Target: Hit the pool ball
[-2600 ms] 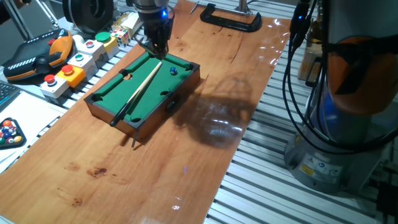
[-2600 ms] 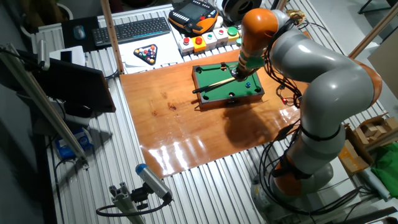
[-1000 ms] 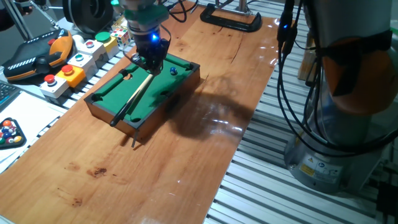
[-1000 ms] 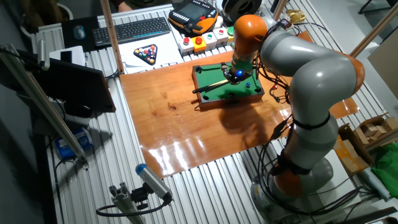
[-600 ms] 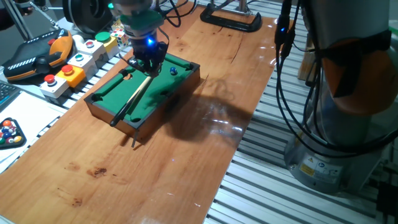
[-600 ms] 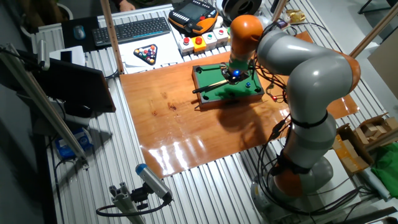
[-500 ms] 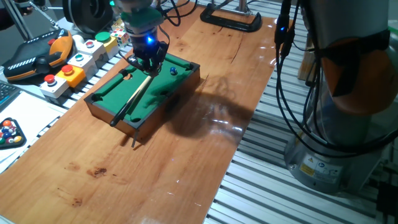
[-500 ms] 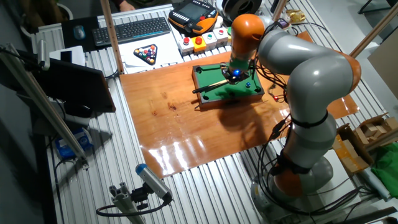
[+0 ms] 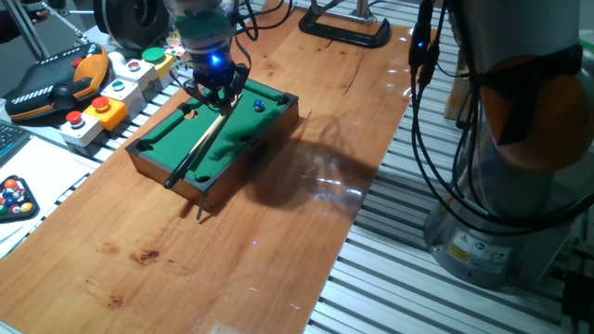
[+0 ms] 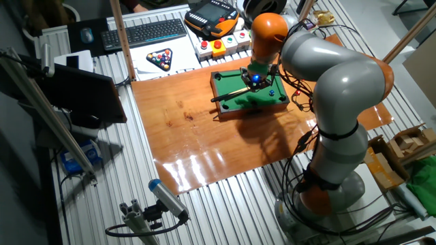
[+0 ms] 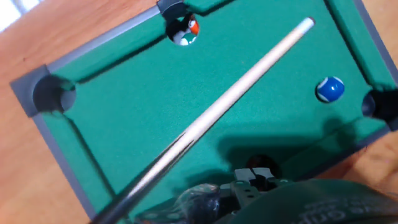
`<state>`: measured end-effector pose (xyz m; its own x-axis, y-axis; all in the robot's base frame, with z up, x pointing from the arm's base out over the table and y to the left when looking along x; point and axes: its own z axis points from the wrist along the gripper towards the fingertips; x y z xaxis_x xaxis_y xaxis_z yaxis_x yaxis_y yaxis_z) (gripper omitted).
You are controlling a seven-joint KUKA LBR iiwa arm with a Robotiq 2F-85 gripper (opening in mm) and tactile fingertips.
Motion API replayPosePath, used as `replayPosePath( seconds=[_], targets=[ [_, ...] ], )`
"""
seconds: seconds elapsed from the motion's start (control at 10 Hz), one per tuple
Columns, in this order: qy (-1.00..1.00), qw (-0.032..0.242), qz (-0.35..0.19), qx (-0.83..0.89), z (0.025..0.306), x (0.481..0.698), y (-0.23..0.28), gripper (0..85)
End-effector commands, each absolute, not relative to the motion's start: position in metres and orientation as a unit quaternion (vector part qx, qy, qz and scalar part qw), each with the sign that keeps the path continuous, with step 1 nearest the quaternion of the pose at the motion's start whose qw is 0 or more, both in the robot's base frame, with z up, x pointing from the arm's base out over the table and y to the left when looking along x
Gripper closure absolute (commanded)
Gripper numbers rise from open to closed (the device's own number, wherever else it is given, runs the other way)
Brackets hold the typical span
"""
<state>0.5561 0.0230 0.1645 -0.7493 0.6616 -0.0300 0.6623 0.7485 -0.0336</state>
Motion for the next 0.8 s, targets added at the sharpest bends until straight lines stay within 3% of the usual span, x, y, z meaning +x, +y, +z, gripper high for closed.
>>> replayPosePath(
  seconds=[0.0,0.7],
  targets=[
    [0.916,0.007,-0.021,0.401,0.1636,0.5563,0.0229,84.3],
    [0.912,-0.006,-0.009,0.410,0.1579,0.5577,0.0234,84.3]
  ],
)
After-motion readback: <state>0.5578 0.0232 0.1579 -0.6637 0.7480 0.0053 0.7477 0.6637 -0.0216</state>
